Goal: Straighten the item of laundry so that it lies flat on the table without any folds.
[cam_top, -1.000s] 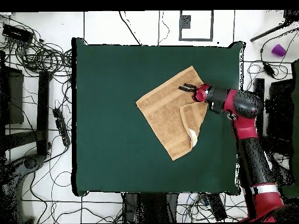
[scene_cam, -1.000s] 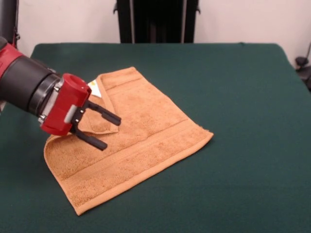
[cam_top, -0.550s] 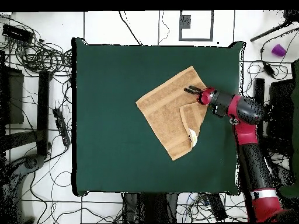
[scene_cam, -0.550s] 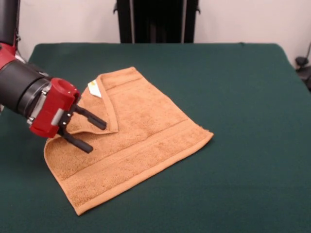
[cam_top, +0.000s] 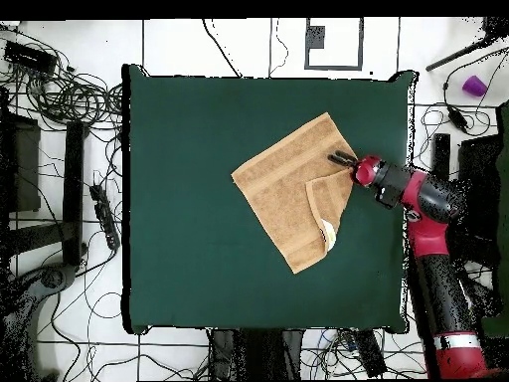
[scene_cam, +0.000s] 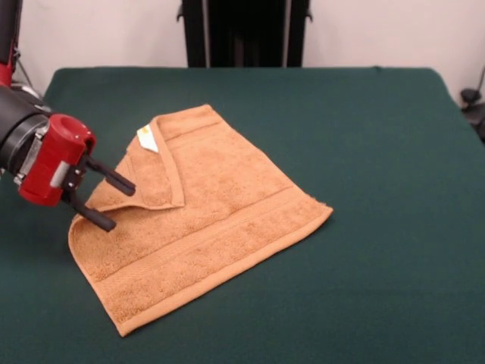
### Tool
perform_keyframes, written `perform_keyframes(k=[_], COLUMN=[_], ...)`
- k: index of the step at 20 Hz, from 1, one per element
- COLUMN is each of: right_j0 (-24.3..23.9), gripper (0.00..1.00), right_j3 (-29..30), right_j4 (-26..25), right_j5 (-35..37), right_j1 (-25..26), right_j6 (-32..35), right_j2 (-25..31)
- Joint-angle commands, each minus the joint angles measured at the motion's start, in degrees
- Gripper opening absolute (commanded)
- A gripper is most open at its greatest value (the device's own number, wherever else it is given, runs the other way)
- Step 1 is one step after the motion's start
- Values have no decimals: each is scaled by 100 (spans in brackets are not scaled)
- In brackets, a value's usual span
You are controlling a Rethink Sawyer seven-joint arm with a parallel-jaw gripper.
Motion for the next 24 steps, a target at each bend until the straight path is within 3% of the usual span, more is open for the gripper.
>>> perform_keyframes(k=[1,12,18,24], right_j0=[99,-297,-317,-72], gripper=[100,100,100,100], right_j3=[606,1494,1395,660], right_j4=[-284,-566,-686,-330], right_j5=[-424,-1101,-963,-241], right_j1=[483,625,631,862], right_j6=[-265,-135,-257,-394], right_j2=[-335,-319,-361,-341])
